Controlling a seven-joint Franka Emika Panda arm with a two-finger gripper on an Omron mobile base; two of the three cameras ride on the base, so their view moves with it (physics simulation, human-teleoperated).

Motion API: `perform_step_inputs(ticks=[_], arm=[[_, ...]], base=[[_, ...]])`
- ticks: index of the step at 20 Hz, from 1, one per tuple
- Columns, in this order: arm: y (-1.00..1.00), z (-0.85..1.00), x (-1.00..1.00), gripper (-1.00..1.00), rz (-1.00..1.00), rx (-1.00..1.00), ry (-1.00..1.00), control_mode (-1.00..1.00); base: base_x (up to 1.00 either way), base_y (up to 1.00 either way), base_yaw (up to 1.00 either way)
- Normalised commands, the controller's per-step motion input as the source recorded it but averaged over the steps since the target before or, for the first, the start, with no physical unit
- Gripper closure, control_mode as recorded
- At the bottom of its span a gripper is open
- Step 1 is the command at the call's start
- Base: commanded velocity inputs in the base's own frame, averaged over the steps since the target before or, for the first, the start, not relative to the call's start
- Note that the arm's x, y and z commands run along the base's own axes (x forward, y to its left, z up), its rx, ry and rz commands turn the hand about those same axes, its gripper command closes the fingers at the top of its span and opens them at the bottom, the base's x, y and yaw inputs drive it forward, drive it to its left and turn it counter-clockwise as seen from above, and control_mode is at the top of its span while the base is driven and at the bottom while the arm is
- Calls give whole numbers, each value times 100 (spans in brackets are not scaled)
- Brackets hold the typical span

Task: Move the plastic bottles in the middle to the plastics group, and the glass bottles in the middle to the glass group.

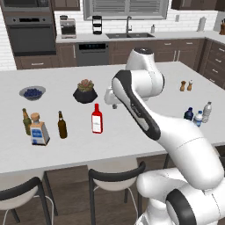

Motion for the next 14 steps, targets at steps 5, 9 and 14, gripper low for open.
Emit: perform_step_inputs(ticks=[5, 9, 14], arm=[[30, -44, 61, -100, 0, -1, 6, -100], [2, -47, 21, -100, 3, 0, -5, -100], [0, -52, 15, -100, 10, 1, -18, -100]], base=[[0, 0, 0], [0, 0, 0], [0, 0, 0]])
